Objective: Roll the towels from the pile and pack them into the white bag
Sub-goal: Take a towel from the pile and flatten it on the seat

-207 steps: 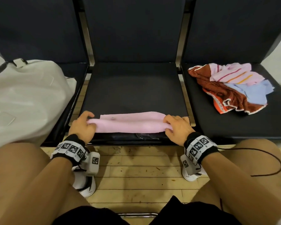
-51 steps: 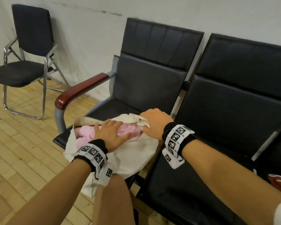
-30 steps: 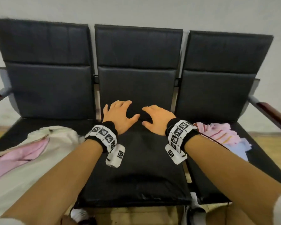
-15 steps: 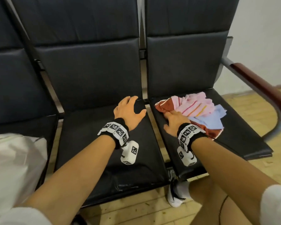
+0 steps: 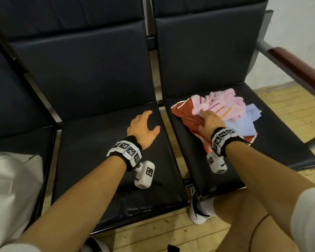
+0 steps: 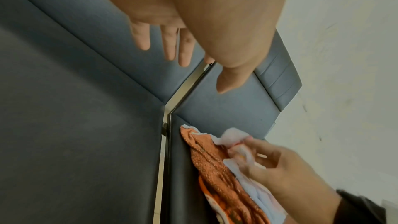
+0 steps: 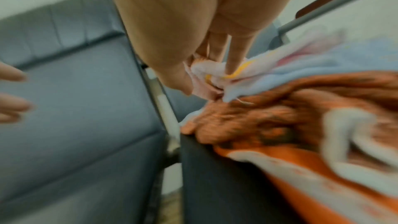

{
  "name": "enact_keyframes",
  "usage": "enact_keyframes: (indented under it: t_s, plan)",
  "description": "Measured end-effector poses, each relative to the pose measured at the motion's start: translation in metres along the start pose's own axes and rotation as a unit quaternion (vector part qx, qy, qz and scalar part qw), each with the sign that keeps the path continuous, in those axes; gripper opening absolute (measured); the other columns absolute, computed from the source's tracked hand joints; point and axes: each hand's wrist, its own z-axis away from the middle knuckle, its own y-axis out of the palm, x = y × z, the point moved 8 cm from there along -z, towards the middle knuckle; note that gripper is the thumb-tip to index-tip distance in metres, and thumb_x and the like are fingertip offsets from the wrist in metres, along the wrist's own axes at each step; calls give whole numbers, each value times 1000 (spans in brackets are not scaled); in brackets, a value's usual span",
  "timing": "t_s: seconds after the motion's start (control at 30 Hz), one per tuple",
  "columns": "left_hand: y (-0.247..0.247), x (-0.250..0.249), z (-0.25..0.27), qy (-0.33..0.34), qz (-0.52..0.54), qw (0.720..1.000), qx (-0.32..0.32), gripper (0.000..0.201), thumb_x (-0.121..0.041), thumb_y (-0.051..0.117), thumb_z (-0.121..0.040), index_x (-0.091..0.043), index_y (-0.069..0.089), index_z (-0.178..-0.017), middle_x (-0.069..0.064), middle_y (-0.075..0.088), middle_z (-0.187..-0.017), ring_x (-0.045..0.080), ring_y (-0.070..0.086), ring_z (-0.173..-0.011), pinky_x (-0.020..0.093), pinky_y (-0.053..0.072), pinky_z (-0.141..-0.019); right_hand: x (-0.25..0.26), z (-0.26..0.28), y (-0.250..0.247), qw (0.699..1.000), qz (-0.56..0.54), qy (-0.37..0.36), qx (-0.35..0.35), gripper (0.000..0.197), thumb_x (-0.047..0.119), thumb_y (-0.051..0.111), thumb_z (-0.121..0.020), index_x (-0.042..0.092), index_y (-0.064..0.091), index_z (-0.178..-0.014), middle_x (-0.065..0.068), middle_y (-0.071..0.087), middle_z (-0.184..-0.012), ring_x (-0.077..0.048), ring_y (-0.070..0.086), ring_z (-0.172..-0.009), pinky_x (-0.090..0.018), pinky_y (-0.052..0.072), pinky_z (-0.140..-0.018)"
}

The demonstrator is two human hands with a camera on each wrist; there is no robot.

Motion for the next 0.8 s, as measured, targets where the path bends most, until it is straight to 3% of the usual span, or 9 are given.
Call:
enact_keyframes:
  t_s: [0.1,0.2,0.3,0.37,0.4,0.47,0.53,0.67,0.8]
  plan:
    - [-10,3,0,7,39,999,3,70,-38,68,-89,-28,33,-149,7,42,-147,26,41,-135,44,41,-107,63,12,-13,989,-93,-103,-48,55,15,69,-83,13,56,-136,-14,60,-133,-31,55,-123,-32,40,-105]
    - [-28,0,7,45,58,997,-1,82,-35,76,-82,-30,30,-150,6,42,-146,24,43,-133,40,42,-108,138,39,-25,968,-177,-175,-34,51,14,72,-83,13,60,-133,-11,64,-130,-26,59,-120,-34,43,-106]
    - [-54,4,15,68,93,993,8,96,-32,82,-74,-32,26,-152,2,44,-143,17,44,-130,40,41,-109,205,69,-38,939,-230,-251,-44,34,11,74,-82,14,73,-115,-8,72,-111,-20,66,-100,-28,50,-93]
    - [-79,6,25,85,88,992,-13,70,-35,75,-75,-33,45,-138,-6,52,-126,11,51,-114,38,46,-102,239,86,-45,925,-245,-285,-45,23,10,72,-83,13,76,-105,-2,74,-102,-9,64,-88,-17,49,-85]
    - [-94,6,30,101,73,991,-41,43,-38,70,-76,-32,57,-117,-7,58,-112,9,55,-101,39,51,-93,249,91,-48,923,-251,-289,-48,18,10,72,-83,14,75,-100,1,73,-98,-4,60,-84,-14,48,-81]
    - [-120,10,46,95,53,991,-72,13,-30,65,-82,-22,61,-91,-4,62,-93,12,59,-84,39,52,-78,268,101,-56,920,-261,-288,-52,11,10,72,-81,18,71,-89,8,69,-89,-3,57,-78,-19,49,-75]
    - [-141,18,61,71,44,994,-73,8,-18,65,-86,-19,59,-82,-1,62,-82,19,60,-77,36,49,-69,285,112,-64,921,-257,-290,-40,14,12,71,-81,21,60,-82,10,62,-84,-7,57,-77,-22,48,-71]
    - [-198,29,87,40,28,987,-152,21,-21,70,-83,-15,53,-74,3,58,-69,23,55,-65,37,44,-60,319,137,-78,927,-215,-308,-23,16,9,59,-89,21,49,-89,4,55,-83,-14,54,-75,-29,46,-68]
    - [-247,37,108,41,32,977,-208,30,-22,74,-77,-14,47,-67,7,56,-66,23,49,-60,40,44,-56,340,141,-80,942,-168,-292,8,34,12,54,-91,26,49,-121,1,63,-92,-19,59,-79,-33,51,-68]
